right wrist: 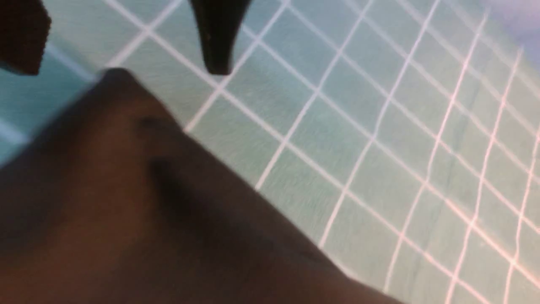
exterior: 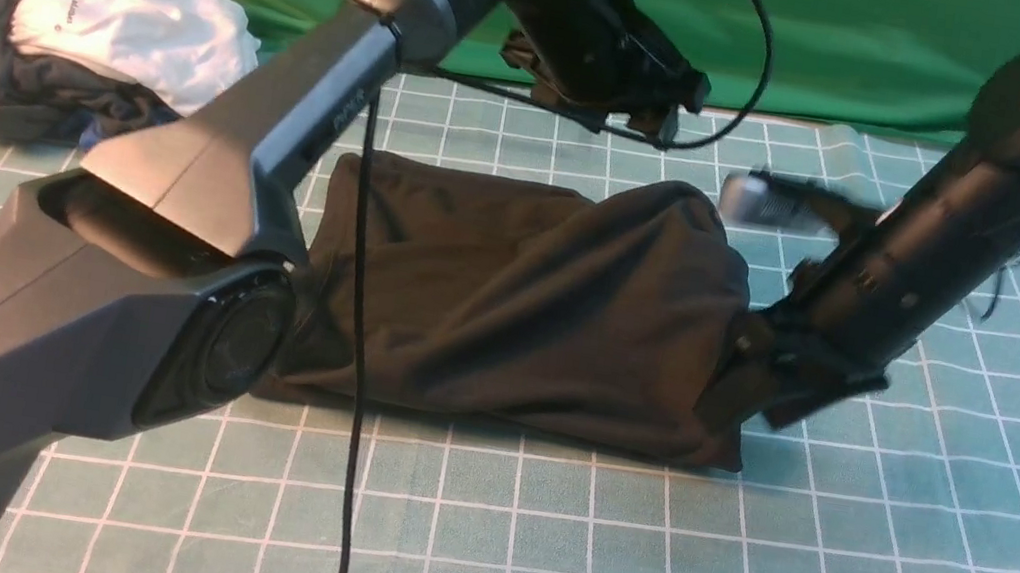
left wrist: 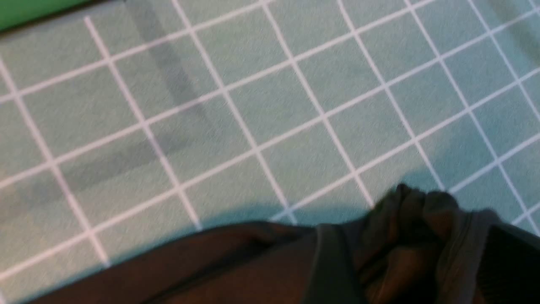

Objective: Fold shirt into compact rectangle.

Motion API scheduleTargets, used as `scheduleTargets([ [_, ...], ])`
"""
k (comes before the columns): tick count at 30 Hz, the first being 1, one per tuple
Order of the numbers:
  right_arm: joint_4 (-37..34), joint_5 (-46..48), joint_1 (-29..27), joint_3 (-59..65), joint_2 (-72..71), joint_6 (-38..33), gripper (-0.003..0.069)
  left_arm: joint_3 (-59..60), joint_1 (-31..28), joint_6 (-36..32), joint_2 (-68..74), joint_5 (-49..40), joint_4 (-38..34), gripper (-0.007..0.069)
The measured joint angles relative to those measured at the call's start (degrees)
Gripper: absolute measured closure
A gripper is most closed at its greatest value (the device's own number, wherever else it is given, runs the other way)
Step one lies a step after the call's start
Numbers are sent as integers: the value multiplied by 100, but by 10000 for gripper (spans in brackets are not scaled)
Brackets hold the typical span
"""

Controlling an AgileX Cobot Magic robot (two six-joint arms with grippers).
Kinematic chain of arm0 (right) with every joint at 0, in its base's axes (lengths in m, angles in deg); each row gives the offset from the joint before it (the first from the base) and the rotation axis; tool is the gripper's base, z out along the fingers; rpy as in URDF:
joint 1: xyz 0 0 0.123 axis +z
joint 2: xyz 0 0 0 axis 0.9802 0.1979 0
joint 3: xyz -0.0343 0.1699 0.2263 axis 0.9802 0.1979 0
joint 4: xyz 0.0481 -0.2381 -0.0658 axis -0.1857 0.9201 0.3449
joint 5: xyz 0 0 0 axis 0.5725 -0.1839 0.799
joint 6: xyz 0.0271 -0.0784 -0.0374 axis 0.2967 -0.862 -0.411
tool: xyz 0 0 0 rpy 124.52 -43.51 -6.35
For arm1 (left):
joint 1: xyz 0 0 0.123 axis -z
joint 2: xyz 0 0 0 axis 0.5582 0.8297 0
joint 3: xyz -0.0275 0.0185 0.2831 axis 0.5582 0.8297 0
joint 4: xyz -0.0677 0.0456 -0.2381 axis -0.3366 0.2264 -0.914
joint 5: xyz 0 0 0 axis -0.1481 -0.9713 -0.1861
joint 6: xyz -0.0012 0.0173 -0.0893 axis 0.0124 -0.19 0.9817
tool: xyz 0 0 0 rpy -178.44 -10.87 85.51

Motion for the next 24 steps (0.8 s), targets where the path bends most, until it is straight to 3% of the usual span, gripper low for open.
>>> scheduleTargets([
  [3,253,-380,0,2,-366,53,257,-10,-44,58,-11,-119,15,349],
  [5,440,-684,-16,2,-656,131,359,-10,-84,97,-68,-153,15,484],
  [7,538,-921,-91,2,-876,179,474,-10,-110,99,-173,-160,15,566],
  [10,585,-1082,-292,2,-1123,185,610,215,-156,104,-550,-154,85,612],
  [13,606,-1081,-452,2,-1169,167,631,680,-177,104,-911,-135,245,619],
  [24,293,-1435,-673,-167,-879,-236,643,5302,-400,403,-3623,-157,1117,621],
])
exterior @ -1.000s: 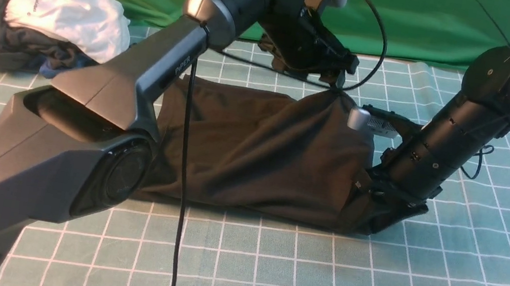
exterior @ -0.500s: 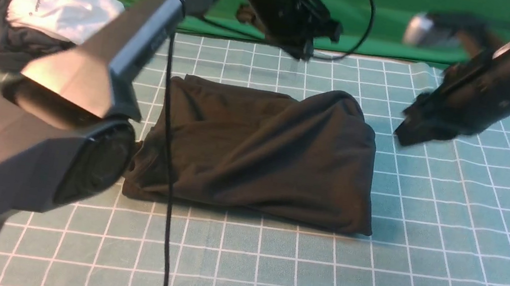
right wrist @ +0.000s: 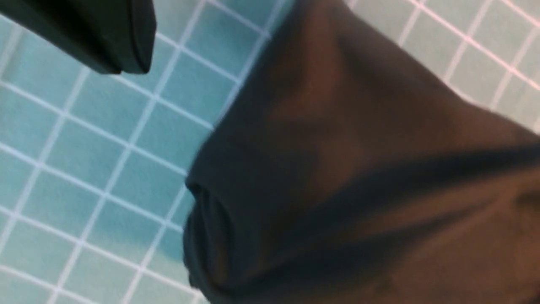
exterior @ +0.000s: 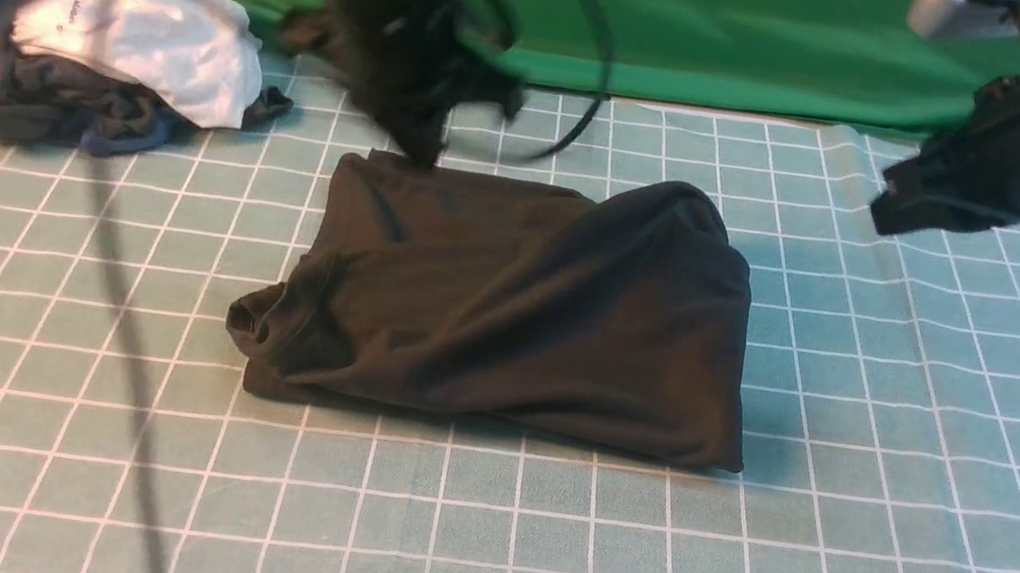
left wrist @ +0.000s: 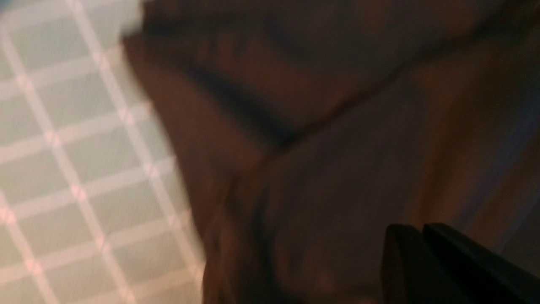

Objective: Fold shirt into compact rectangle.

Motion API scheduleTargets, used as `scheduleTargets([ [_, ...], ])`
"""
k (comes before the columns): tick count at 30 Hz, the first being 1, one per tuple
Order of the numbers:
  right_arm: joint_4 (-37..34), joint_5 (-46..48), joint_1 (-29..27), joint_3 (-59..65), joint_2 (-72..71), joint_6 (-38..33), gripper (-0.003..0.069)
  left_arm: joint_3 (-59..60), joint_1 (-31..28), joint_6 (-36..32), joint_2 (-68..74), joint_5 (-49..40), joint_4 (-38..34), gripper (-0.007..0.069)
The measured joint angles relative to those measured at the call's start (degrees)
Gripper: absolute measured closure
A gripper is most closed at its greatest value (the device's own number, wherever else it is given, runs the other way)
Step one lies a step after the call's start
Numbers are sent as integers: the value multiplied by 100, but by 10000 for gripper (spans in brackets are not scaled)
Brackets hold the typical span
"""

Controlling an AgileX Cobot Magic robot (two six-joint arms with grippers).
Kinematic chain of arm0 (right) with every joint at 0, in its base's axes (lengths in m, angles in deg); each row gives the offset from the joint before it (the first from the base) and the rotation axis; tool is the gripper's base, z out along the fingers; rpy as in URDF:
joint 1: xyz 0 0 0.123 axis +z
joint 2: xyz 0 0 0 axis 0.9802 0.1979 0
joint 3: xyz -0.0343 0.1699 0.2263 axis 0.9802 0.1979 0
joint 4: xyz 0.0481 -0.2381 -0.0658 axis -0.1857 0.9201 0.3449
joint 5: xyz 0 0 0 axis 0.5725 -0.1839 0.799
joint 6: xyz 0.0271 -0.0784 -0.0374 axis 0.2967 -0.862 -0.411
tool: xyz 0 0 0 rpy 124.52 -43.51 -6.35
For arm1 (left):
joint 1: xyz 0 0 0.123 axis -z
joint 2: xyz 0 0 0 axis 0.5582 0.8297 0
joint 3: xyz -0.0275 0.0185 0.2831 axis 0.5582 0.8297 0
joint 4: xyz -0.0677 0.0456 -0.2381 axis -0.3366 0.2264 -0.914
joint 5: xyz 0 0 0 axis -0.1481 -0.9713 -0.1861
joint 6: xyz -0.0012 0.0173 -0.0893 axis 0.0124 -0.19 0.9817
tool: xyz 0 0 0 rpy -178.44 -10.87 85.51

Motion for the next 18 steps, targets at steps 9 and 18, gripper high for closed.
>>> scheduleTargets([
  [9,-252,266,0,-120,179,-51,643,1403,0,72,-583,234,373,600],
  [18,-276,581,58,-120,179,-51,643,1415,-81,1035,-185,842,1204,307],
])
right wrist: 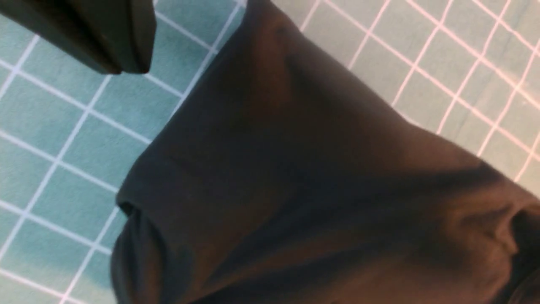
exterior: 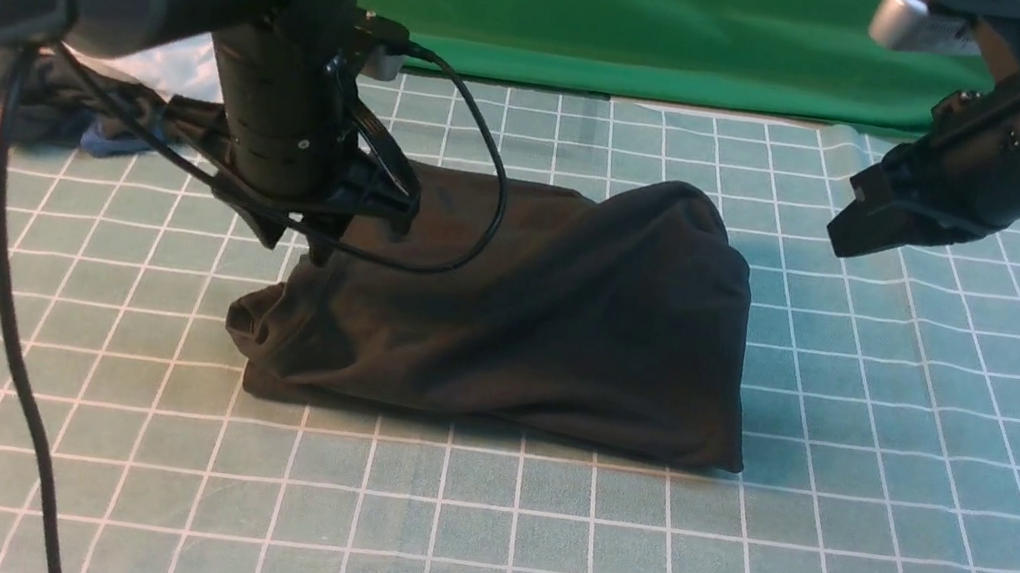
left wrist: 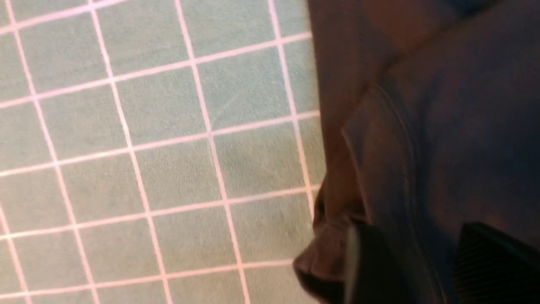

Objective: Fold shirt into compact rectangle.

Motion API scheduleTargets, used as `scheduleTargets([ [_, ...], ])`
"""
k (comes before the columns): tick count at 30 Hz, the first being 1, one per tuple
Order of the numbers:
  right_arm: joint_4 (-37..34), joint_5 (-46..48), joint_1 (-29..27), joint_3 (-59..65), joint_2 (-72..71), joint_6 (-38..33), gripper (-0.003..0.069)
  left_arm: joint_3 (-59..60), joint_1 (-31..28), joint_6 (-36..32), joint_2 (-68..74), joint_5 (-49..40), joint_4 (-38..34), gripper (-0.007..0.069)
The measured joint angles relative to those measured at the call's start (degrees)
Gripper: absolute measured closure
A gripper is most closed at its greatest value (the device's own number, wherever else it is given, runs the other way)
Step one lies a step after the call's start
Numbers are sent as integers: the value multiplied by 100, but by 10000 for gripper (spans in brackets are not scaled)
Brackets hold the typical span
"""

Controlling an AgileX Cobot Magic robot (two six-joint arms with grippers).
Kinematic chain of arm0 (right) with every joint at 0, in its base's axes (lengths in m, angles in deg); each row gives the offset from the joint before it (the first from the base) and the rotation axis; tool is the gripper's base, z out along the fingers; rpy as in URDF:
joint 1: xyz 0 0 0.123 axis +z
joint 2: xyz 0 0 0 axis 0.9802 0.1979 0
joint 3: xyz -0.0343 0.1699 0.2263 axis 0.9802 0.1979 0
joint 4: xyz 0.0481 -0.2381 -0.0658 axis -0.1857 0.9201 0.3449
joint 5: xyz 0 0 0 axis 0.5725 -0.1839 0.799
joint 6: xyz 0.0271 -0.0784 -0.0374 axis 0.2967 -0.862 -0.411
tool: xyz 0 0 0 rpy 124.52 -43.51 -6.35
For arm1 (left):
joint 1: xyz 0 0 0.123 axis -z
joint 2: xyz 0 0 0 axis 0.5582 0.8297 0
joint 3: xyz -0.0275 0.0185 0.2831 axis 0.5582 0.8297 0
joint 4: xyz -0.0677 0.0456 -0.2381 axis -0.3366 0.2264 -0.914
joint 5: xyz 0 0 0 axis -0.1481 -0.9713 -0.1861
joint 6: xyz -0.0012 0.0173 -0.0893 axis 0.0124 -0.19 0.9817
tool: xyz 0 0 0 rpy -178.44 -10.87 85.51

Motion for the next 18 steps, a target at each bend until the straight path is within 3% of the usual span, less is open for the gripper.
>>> scheduleTargets([
  [2,0,11,18,0,0,0,643,0,-90,37,158,196,-210,211],
  [5,0,13,63,0,0,0,641,0,-173,53,299,404,-421,157],
  [8,-7,25,134,0,0,0,640,0,-257,66,451,492,-519,160],
  [12,-11,25,178,0,0,0,640,0,-324,28,645,486,-546,284],
  [13,-11,25,186,0,0,0,640,0,-351,-26,691,486,-566,395],
  [15,-11,25,197,0,0,0,640,0,-371,-147,675,492,-602,530],
  [18,-11,25,204,0,4,0,640,0,-371,-209,577,492,-635,597],
])
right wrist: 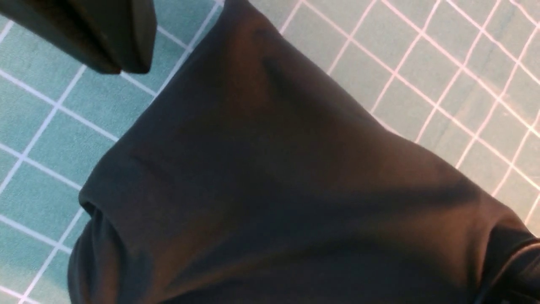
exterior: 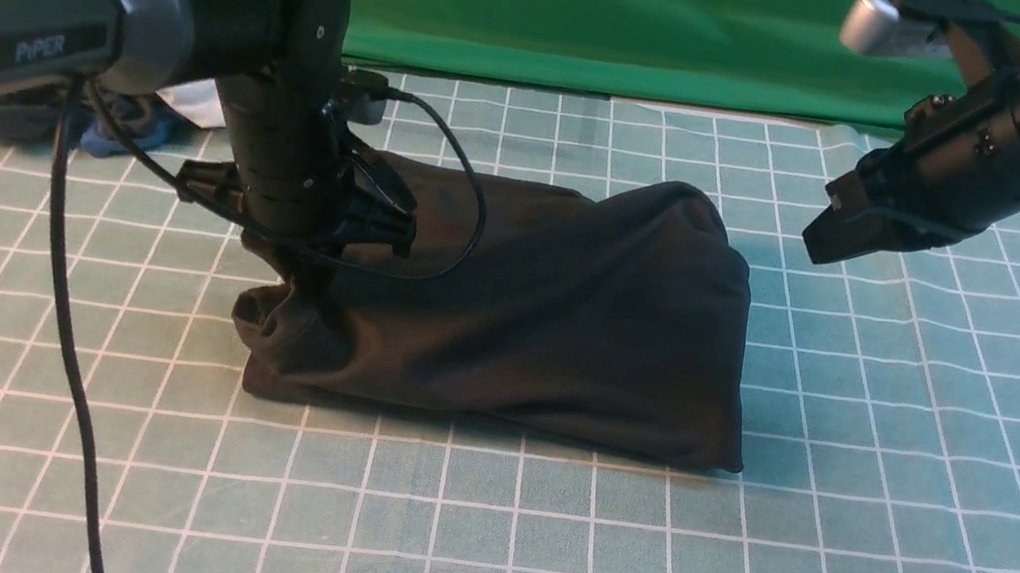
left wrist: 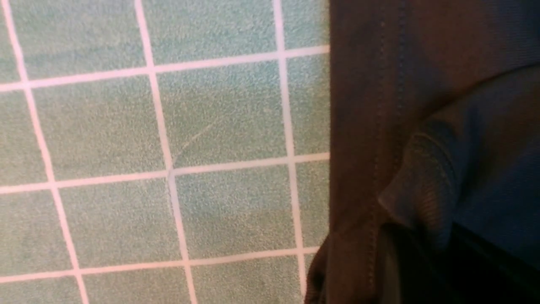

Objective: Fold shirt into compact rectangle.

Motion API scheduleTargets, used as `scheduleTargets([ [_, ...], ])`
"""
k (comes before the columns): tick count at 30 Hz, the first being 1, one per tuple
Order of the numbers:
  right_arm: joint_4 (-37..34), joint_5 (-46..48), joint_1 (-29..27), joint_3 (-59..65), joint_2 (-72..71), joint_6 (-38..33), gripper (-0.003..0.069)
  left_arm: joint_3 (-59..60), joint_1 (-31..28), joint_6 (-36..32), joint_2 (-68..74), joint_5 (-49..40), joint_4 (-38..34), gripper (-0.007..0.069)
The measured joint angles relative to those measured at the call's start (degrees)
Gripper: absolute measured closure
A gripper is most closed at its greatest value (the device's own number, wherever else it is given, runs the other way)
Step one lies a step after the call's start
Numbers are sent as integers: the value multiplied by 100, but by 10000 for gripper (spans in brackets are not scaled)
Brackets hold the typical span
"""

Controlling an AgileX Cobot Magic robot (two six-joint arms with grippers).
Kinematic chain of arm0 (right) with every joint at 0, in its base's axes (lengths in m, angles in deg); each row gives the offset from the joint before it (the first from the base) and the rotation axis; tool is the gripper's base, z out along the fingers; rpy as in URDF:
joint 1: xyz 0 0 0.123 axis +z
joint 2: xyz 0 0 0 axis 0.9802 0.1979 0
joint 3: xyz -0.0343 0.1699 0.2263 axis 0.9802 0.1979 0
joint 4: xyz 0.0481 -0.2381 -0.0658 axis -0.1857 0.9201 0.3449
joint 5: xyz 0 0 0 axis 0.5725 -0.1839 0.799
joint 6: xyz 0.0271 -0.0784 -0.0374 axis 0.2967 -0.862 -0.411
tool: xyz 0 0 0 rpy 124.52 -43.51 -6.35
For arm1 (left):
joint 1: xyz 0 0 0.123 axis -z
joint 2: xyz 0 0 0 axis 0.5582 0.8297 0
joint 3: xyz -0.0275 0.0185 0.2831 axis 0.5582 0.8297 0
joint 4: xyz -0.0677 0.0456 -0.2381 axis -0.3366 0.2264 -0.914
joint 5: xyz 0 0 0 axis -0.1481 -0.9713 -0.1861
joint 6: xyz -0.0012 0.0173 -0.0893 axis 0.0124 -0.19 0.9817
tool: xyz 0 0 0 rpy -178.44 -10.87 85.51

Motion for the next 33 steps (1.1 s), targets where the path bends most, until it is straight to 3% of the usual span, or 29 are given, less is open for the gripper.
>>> scheduleTargets([
  [13,-2,0,4,0,7,0,630,0,0,696,-486,-329,477,611],
  [21,-2,-136,43,0,7,134,622,0,0,762,-486,-254,500,593],
  [23,-2,-203,101,-5,19,133,622,0,0,789,-486,-212,500,568],
  [29,-2,-308,409,-163,288,133,614,0,0,1053,-529,-327,1285,329],
  [33,5,-391,468,-462,541,159,612,0,-7,1110,-751,-442,1457,285],
])
